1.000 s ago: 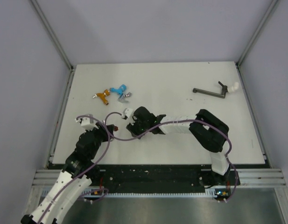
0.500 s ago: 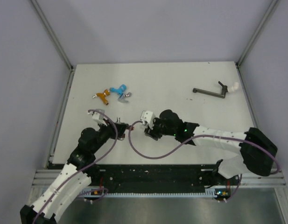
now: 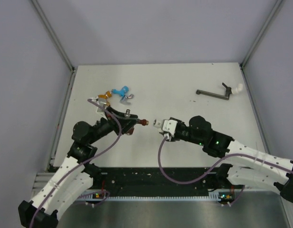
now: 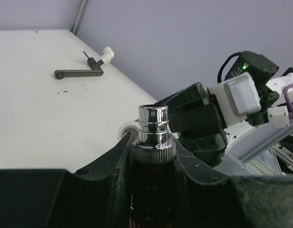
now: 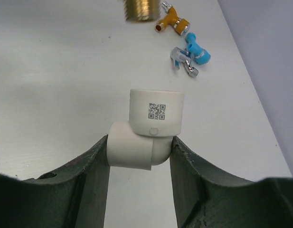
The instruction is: Install the water faucets
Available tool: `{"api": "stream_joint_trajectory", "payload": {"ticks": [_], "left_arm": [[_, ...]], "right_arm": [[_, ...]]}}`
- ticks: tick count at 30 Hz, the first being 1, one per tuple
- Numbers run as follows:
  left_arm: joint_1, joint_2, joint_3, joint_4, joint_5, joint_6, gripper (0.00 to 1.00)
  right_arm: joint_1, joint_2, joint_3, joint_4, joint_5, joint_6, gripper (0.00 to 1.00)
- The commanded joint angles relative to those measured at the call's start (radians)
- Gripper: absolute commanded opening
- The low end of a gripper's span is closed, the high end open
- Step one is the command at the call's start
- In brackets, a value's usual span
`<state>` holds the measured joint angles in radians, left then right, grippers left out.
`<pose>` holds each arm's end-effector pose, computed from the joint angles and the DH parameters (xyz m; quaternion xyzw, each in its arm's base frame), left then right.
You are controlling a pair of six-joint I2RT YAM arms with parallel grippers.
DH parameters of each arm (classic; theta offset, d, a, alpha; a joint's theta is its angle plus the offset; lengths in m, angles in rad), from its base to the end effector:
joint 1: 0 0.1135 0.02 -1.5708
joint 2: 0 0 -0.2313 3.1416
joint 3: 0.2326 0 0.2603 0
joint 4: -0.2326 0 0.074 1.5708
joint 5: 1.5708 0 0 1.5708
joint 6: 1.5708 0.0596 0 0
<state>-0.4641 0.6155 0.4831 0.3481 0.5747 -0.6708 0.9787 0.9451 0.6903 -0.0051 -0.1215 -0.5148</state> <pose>0.1744 -0.1236 0.2996 0.1576 0.6208 -0.5514 0.5346 0.1466 0.2309 0.2610 -0.5647 0.5556 0.1867 0.5810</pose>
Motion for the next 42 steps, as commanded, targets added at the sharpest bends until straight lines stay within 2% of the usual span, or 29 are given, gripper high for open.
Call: {"api": "stream_joint_trajectory", "payload": {"ticks": [1,5,12,18,31,42], "left_arm": [[0.057,0.047,0.034,0.171,0.088,-0.099,0.00],[0.101,0.118,0.012,0.351,0.157,-0.239,0.00],[0.101,0.130,0.035,0.353,0.200,-0.234,0.00],[0.099,0.122,0.023,0.327,0.205,-0.224,0.00],[0.082,0.124,-0.011,0.302,0.059,-0.251,0.00],[0.059,0.155,-0.021,0.342,0.054,-0.305,0.00]], "right_arm": [[-0.006,-0.054,-0.037,0.026,0.009,-0.105,0.00],[-0.006,-0.055,-0.038,0.043,-0.006,-0.145,0.00],[-0.006,-0.054,-0.080,0.171,-0.073,-0.208,0.00],[-0.006,-0.031,-0.051,0.197,-0.064,-0.234,0.00],[0.018,-0.011,-0.048,0.281,-0.023,-0.275,0.00],[0.023,0.011,-0.051,0.359,-0.020,-0.298,0.00]]}}
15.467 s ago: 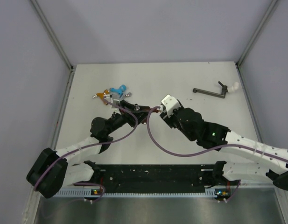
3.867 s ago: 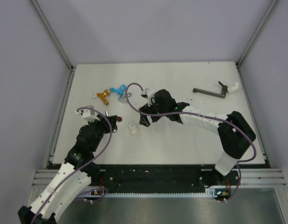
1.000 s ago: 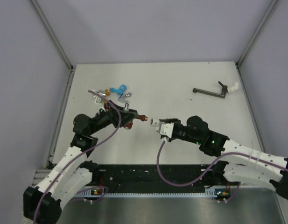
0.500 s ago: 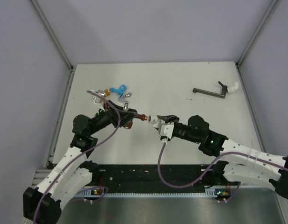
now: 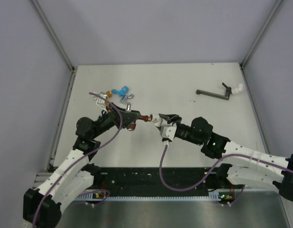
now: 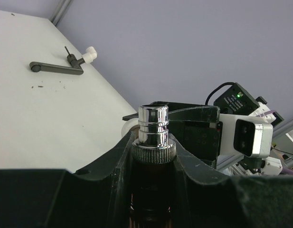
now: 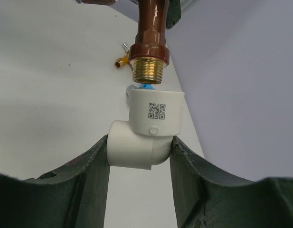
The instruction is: Install the water faucets
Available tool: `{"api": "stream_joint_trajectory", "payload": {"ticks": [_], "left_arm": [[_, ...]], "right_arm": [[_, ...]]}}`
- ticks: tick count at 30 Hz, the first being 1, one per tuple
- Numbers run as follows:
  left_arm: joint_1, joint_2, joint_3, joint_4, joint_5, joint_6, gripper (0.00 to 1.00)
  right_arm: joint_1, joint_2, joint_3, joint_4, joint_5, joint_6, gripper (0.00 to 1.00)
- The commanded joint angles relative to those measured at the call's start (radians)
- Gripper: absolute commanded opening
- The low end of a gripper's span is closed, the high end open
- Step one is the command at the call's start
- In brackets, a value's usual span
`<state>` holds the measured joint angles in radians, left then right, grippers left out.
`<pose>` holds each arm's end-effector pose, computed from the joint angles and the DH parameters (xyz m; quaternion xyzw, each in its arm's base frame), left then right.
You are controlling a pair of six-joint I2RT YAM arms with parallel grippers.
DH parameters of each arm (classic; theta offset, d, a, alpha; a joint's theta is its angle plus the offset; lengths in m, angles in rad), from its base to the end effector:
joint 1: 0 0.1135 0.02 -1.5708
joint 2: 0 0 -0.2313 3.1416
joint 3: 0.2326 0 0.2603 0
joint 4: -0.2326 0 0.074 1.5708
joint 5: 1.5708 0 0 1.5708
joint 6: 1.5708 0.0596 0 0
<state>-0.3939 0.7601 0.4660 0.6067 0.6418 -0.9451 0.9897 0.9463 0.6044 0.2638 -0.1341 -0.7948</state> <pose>0.1969 -0.1205 0.2943 0.0935 0.6067 -0.6217 0.4865 0.1449 0.2352 0.2624 -0.5988 0.4244 0.1149 0.6694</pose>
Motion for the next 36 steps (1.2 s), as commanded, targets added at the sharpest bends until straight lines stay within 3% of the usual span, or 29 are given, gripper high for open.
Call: {"api": "stream_joint_trajectory", "payload": {"ticks": [1,28,36], "left_arm": [[-0.013,0.015,-0.006,0.084,-0.014,-0.035,0.00],[-0.025,0.015,-0.010,-0.008,-0.100,-0.040,0.00],[-0.043,0.012,-0.059,0.010,-0.188,-0.196,0.00]], "right_arm": [[0.013,0.014,0.037,0.089,-0.007,-0.021,0.00],[0.035,-0.001,0.018,0.121,-0.055,-0.014,0.00],[0.055,0.017,-0.025,0.213,0.040,-0.092,0.00]]}}
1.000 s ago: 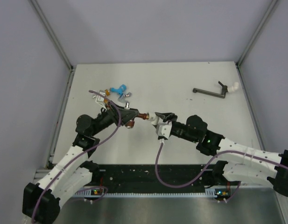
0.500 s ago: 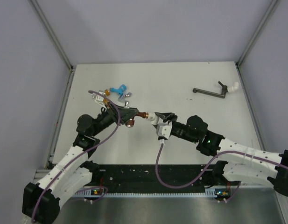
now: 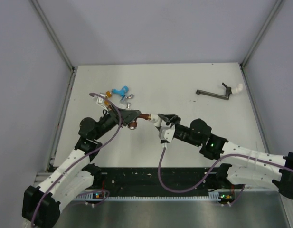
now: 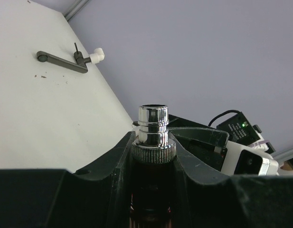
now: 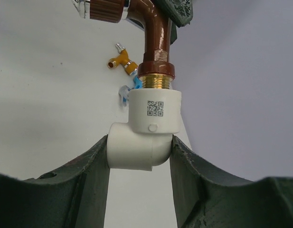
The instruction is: Install the water faucets
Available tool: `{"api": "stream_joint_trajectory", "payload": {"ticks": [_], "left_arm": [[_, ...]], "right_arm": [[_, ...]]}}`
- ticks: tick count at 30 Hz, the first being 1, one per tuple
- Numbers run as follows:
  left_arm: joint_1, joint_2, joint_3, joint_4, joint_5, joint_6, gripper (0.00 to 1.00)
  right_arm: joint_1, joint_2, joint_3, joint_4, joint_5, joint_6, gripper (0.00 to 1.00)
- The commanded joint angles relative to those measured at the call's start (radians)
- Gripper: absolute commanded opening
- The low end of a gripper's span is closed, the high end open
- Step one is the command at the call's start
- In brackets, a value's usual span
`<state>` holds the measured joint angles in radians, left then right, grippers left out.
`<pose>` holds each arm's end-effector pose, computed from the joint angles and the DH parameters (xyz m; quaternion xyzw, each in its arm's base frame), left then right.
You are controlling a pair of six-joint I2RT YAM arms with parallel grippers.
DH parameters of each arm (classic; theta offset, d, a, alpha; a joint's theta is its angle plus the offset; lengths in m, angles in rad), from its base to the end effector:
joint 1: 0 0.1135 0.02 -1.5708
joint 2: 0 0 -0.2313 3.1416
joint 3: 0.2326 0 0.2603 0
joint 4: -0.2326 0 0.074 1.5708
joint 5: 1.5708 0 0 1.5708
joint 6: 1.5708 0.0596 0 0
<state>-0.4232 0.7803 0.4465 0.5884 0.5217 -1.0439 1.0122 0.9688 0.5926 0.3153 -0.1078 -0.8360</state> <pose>0.2032 -0.1241 0.2816 0.0138 0.6250 -0.6289 0.4622 0.1428 0.2405 0.2588 -0.6026 0.4087 0.0993 0.6782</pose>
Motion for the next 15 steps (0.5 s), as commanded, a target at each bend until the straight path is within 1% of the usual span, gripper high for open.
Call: {"api": "stream_joint_trajectory", "payload": {"ticks": [1,4,10,13,15], "left_arm": [[-0.017,-0.010,-0.049,0.031,-0.084,-0.116,0.00],[-0.035,-0.012,-0.071,0.030,-0.132,-0.157,0.00],[-0.098,-0.006,-0.058,-0.009,-0.212,-0.163,0.00],[-0.111,-0.007,-0.086,0.046,-0.245,-0.194,0.00],[-0.115,0.002,-0.091,0.068,-0.238,-0.186,0.00]], "right_arm": [[0.034,-0.004,-0.028,0.191,0.028,-0.072,0.00],[0.040,0.004,-0.059,0.254,0.069,-0.109,0.00],[0.071,0.037,-0.071,0.306,0.140,-0.181,0.00],[0.071,0.047,-0.086,0.349,0.143,-0.181,0.00],[0.071,0.045,-0.085,0.338,0.131,-0.166,0.00]]}}
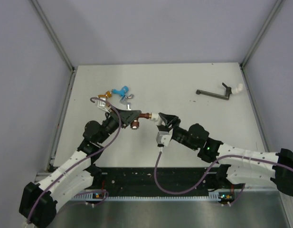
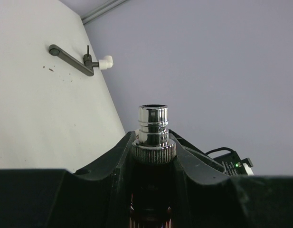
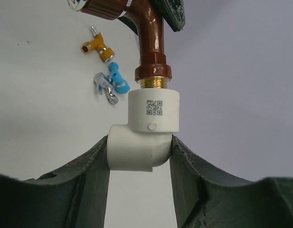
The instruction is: Install the water faucets
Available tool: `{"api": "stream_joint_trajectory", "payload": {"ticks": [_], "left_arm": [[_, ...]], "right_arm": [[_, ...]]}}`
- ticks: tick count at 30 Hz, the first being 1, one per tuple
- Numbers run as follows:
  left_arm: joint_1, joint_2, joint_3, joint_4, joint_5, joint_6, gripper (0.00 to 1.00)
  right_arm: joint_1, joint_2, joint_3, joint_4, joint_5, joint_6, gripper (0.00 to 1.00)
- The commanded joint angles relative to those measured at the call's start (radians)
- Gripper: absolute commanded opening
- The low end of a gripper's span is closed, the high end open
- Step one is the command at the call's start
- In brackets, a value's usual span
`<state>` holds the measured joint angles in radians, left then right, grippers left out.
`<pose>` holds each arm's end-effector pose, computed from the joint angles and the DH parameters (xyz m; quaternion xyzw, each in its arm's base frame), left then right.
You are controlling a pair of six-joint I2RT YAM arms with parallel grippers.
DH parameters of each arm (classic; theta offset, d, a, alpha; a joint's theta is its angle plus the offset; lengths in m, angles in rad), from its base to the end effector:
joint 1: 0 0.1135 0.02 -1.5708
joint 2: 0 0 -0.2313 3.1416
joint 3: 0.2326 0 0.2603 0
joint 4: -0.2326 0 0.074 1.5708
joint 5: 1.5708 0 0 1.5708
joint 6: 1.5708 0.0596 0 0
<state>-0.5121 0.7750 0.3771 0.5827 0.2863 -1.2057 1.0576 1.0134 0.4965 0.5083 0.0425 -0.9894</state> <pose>0.2014 -0.1325 0.2566 -0.1117 0.6320 -0.6361 0.4284 0.1402 0.2436 0.2356 -0.5985 0.3822 0.0089 0.7040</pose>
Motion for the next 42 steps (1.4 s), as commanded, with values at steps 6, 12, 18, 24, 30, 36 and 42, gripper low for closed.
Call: {"api": "stream_joint_trajectory", "payload": {"ticks": [6,12,18,24,30,36,42], "left_arm": [[-0.026,0.017,-0.009,0.129,0.079,0.098,0.00],[-0.026,0.021,-0.012,0.209,0.174,0.234,0.00],[-0.026,0.018,0.003,0.216,0.339,0.446,0.00],[-0.026,-0.019,0.036,0.126,0.514,0.684,0.00],[-0.026,-0.086,-0.027,0.227,0.525,0.716,0.00],[-0.025,-0.043,-0.081,0.444,0.519,0.531,0.00],[-0.025,0.024,-0.118,0.669,0.605,0.451,0.00]], "right_arm": [[0.025,-0.039,0.082,-0.051,-0.101,0.061,0.00],[0.004,-0.078,0.149,-0.223,-0.202,0.138,0.00],[-0.045,-0.101,0.197,-0.306,-0.315,0.239,0.00],[-0.091,-0.091,0.267,-0.412,-0.450,0.325,0.00],[-0.163,-0.104,0.255,-0.366,-0.578,0.434,0.00],[-0.183,-0.144,0.166,-0.222,-0.621,0.436,0.00],[-0.205,-0.113,0.232,-0.332,-0.745,0.448,0.00]]}}
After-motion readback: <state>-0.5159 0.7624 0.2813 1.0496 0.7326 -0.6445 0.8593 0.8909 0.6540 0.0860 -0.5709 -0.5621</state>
